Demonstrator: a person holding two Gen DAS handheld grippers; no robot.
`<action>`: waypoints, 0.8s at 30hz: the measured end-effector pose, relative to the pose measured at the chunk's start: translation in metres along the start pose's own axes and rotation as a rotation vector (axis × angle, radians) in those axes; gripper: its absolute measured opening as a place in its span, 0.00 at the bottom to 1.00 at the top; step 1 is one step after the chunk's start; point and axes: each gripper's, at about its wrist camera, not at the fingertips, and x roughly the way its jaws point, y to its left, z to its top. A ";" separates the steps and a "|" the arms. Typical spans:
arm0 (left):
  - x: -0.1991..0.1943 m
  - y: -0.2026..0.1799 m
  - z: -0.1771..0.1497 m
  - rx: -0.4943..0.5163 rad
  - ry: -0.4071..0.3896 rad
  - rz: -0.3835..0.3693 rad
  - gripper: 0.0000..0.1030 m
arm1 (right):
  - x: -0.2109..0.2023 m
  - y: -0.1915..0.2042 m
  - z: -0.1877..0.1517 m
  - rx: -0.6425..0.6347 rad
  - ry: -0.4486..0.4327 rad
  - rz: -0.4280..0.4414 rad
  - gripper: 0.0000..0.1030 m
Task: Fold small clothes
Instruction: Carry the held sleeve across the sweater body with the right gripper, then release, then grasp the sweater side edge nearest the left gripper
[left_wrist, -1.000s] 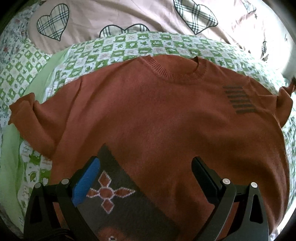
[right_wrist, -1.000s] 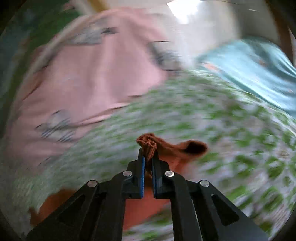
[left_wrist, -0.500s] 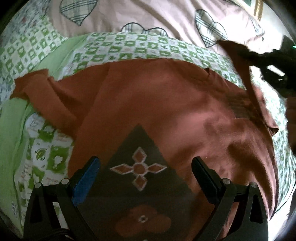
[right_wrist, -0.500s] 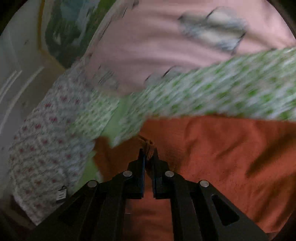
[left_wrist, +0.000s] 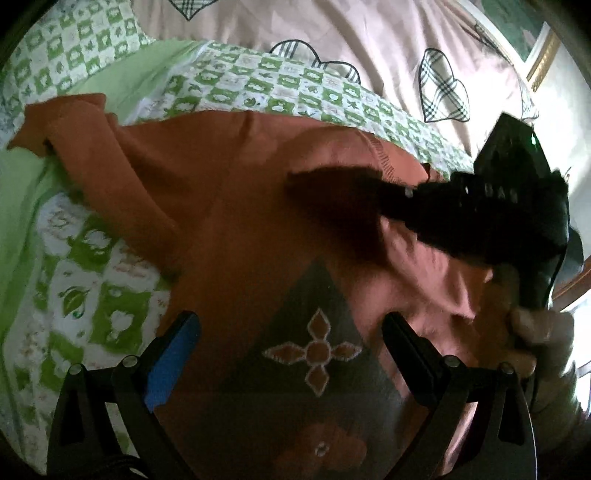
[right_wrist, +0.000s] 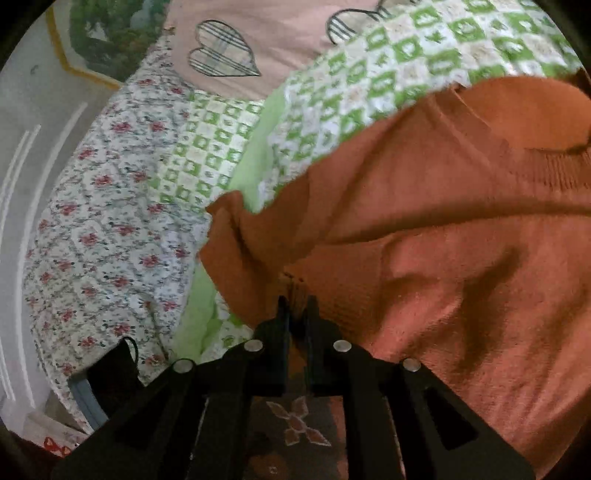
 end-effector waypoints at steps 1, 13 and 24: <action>0.004 0.000 0.005 -0.002 0.003 -0.015 0.96 | -0.004 -0.003 0.000 0.013 0.001 -0.007 0.30; 0.084 -0.016 0.078 0.004 0.060 -0.136 0.89 | -0.141 -0.015 -0.060 0.032 -0.258 -0.159 0.42; 0.022 -0.027 0.083 0.120 -0.140 -0.090 0.03 | -0.248 -0.056 -0.099 0.147 -0.485 -0.384 0.42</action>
